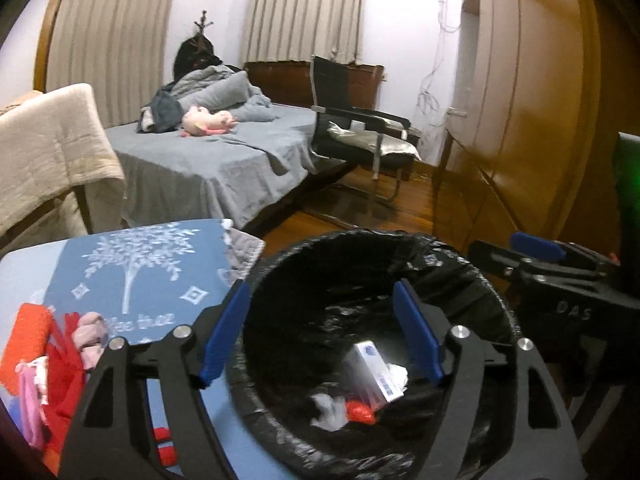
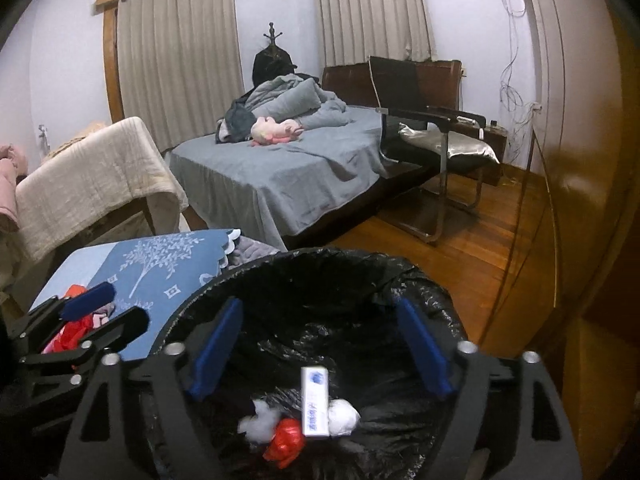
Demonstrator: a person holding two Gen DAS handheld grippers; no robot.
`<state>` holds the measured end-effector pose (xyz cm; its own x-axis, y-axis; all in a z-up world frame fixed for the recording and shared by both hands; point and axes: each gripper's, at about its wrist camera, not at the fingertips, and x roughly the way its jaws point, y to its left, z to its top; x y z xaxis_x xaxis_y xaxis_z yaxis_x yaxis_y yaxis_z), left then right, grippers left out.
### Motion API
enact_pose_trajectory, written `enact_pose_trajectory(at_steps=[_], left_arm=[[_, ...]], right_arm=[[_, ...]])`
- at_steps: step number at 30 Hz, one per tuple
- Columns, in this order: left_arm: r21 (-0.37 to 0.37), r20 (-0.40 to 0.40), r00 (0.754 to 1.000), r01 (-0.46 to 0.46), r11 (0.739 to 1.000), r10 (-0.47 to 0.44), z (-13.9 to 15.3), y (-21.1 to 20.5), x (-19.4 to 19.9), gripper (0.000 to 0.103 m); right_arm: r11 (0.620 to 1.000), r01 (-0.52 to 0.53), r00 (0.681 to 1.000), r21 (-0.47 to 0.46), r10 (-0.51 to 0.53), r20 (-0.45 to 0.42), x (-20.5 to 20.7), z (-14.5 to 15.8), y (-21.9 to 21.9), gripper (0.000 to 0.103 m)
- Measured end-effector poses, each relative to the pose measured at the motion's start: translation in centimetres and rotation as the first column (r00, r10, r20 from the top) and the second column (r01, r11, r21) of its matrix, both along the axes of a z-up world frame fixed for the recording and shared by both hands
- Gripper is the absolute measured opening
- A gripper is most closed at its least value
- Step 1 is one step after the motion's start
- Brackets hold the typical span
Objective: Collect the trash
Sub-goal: 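Move both tools back over the remaining items on the table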
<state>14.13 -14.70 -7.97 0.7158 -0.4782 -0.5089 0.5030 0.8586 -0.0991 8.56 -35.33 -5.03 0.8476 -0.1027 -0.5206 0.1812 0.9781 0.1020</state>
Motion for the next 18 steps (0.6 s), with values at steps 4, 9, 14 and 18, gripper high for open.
enact_pose_trajectory(at_steps=[4, 9, 14, 18], left_arm=[[0.009, 0.02, 0.998, -0.061, 0.998, 0.061, 0.7, 2.3, 0.1, 0.084], [0.018, 0.037, 0.99, -0.138, 0.99, 0.137, 1.3, 5.4, 0.1, 0.086], [0.024, 0.049, 0.974, -0.223, 0.974, 0.222, 2.0, 9.0, -0.7, 0.086], [0.028, 0.055, 0.956, -0.289, 0.957, 0.287, 2.2, 12.1, -1.3, 0.086]], right_arm=[[1.0, -0.019, 1.0, -0.006, 0.019, 0.014, 0.1, 0.5, 1.2, 0.097], [0.999, -0.047, 0.999, -0.001, 0.047, 0.018, 0.8, 0.7, 3.6, 0.097], [0.998, -0.065, 0.997, -0.01, 0.065, 0.046, 1.3, 0.9, 6.6, 0.097], [0.991, -0.13, 0.99, -0.021, 0.131, 0.043, 2.1, 1.0, 9.8, 0.097]])
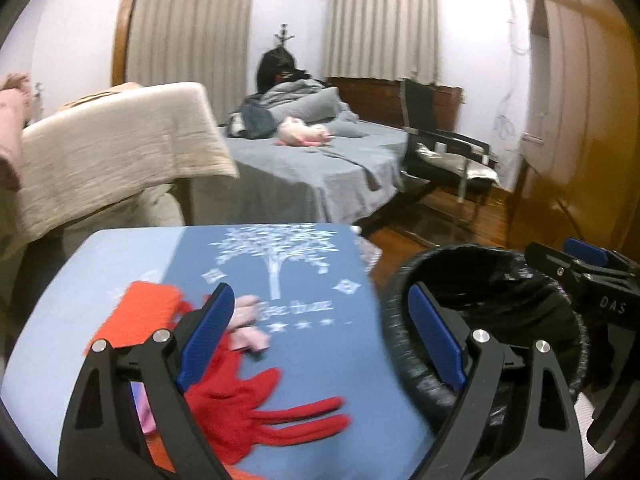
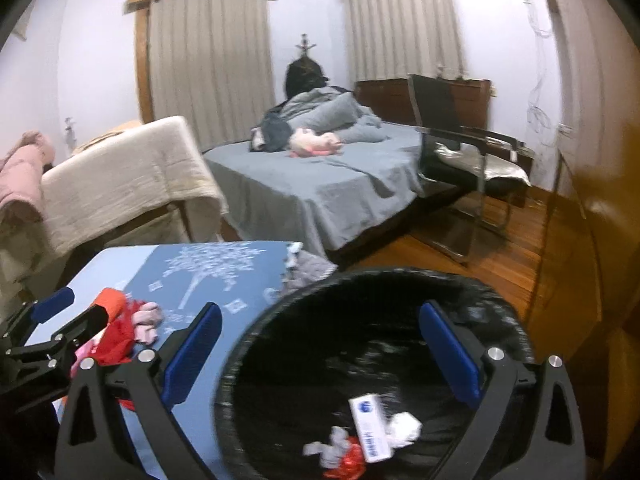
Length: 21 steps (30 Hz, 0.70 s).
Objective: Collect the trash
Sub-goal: 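Move both tools back over the remaining items on the table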
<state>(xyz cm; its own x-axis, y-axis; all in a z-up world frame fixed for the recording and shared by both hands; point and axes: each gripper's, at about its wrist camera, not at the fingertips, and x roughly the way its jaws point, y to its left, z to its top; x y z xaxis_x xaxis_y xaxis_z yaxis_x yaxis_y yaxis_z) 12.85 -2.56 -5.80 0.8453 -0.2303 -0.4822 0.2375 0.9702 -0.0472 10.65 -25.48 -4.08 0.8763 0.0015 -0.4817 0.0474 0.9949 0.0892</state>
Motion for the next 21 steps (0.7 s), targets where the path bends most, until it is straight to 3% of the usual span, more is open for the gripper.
enact_pose_trajectory(at_steps=[12, 21], left_arm=[[0.036, -0.016, 0.984, -0.178, 0.983, 0.178, -0.8, 8.6, -1.2, 0.086], [0.048, -0.072, 0.972, -0.22, 0.974, 0.223, -3.1, 11.5, -1.2, 0.075]], right_arm=[[0.987, -0.163, 0.986, -0.016, 0.163, -0.022, 1.6, -1.6, 7.8, 0.097], [0.979, -0.204, 0.978, -0.016, 0.202, -0.059, 2.3, -3.3, 10.1, 0.097]])
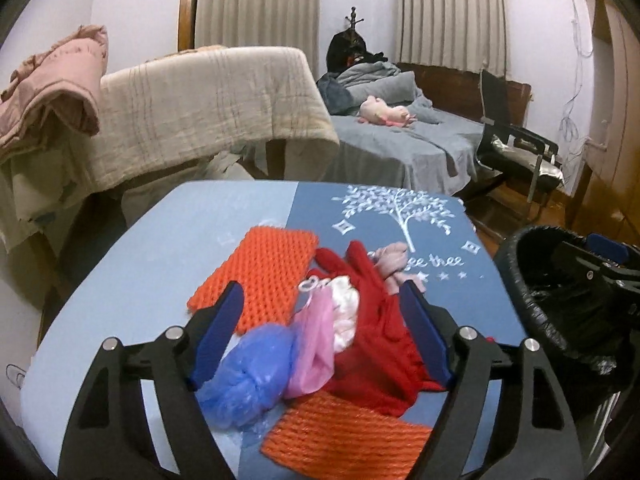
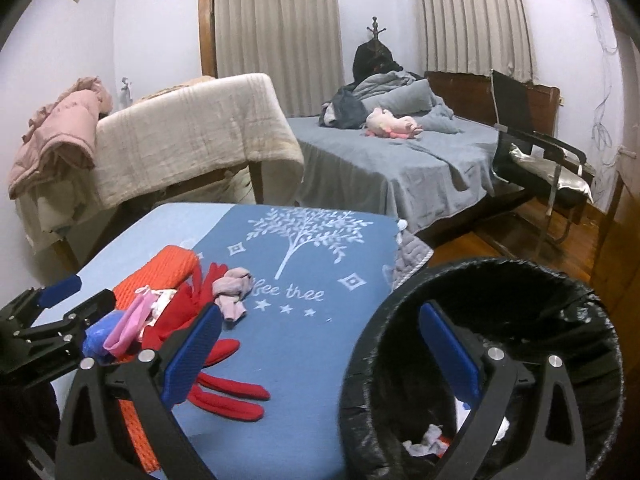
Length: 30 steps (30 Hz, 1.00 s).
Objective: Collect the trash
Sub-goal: 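Move both tools back over the remaining items on the table, then grasp the pink plastic bag with the left gripper and lift it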
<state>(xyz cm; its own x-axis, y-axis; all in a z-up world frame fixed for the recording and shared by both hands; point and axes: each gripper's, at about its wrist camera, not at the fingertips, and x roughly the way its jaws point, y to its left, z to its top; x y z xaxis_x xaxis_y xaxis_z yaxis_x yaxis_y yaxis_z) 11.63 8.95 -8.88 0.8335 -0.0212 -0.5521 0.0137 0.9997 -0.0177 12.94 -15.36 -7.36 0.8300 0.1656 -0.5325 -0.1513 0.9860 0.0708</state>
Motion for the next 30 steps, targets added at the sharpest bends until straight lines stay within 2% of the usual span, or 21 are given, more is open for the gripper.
enact_pose_trajectory(at_steps=[15, 17, 22, 30], left_arm=[[-0.022, -0.109, 0.994, 0.006, 1.0, -0.008, -4.0, 0.6, 2.3, 0.042], [-0.029, -0.123, 0.992, 0.015, 0.999, -0.018, -4.3, 0.6, 2.5, 0.032], [-0.047, -0.134, 0.991, 0.022, 0.999, -0.028, -4.5, 0.7, 2.8, 0.015], [-0.068, -0.081, 0.996, 0.027, 0.997, -0.033, -2.8, 0.6, 2.3, 0.01]], right_arm=[[0.999, -0.036, 0.998, -0.017, 0.035, -0.056, 0.8, -1.8, 1.4, 0.097], [0.999, -0.039, 0.998, -0.018, 0.037, -0.056, 0.9, -1.8, 1.6, 0.097], [0.999, -0.052, 0.997, -0.014, 0.051, -0.06, 1.3, -1.8, 2.2, 0.097], [0.997, -0.07, 0.997, -0.021, 0.069, -0.042, 1.1, -1.3, 2.8, 0.097]])
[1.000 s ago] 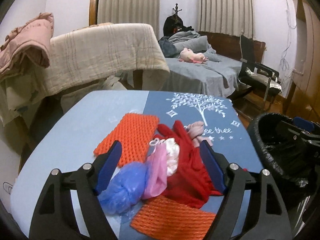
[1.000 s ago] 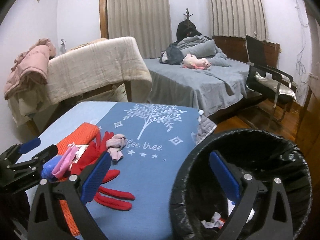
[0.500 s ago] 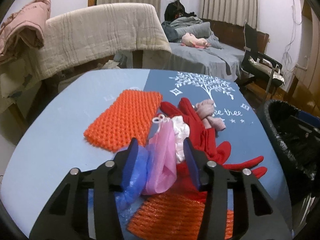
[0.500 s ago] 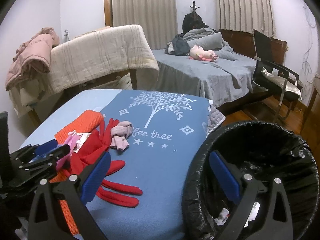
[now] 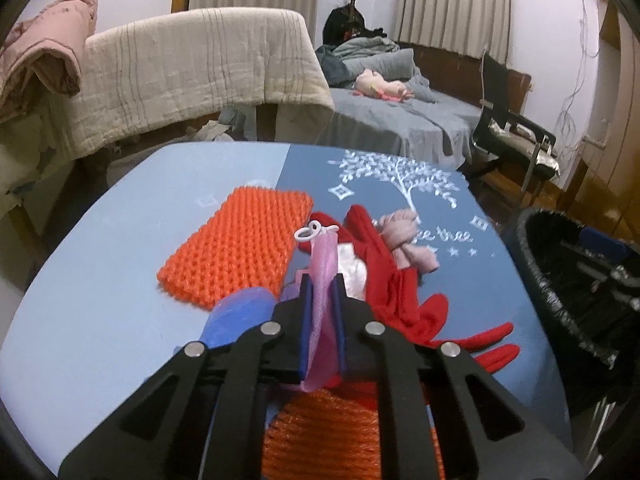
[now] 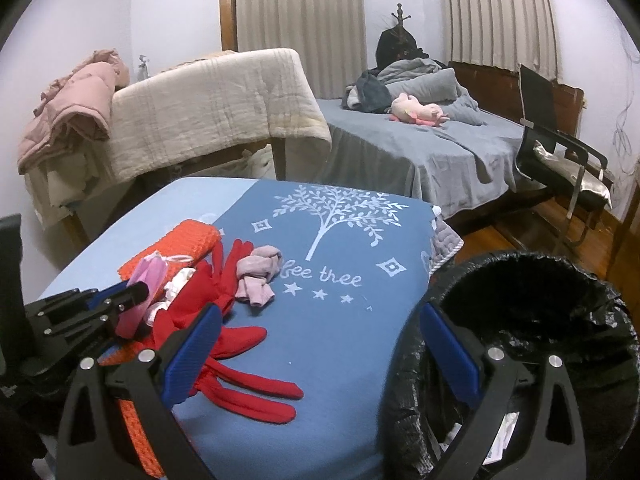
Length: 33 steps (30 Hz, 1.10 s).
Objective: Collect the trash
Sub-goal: 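Grasp the pink plastic bag with the left gripper and lift it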
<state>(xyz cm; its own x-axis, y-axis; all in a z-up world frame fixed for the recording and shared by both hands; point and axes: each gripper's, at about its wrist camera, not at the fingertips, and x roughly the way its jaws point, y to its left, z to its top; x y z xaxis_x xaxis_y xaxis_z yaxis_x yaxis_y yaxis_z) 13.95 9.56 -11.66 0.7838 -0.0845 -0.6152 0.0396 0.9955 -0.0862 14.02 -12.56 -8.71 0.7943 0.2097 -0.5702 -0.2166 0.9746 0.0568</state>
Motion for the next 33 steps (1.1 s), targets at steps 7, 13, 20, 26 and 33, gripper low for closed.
enact_pose_trajectory(at_steps=[7, 13, 20, 26, 33], left_arm=[[-0.033, 0.05, 0.999, -0.008, 0.999, 0.01, 2.4, 0.4, -0.3, 0.009], [-0.087, 0.082, 0.996, -0.033, 0.996, 0.04, 4.5, 1.9, -0.6, 0.009], [-0.091, 0.08, 0.995, -0.059, 0.994, 0.066, 4.9, 3.4, -0.9, 0.009], [-0.075, 0.056, 0.992, -0.107, 0.991, 0.111, 4.0, 5.1, -1.0, 0.009], [-0.066, 0.042, 0.989, -0.139, 0.988, 0.142, 3.4, 6.8, -0.9, 0.009]], right_arm=[[1.0, -0.006, 1.0, 0.015, 0.005, 0.025, 0.4, 1.0, 0.6, 0.097], [0.999, -0.035, 0.998, 0.029, 0.033, 0.045, 0.8, 1.7, 2.1, 0.097], [0.996, -0.082, 0.996, 0.033, 0.08, 0.041, 1.7, 1.3, 4.7, 0.097], [0.993, -0.115, 0.993, 0.033, 0.115, 0.02, 2.6, 0.4, 6.8, 0.097], [0.987, -0.155, 0.988, 0.032, 0.156, -0.017, 3.5, -1.3, 9.5, 0.094]])
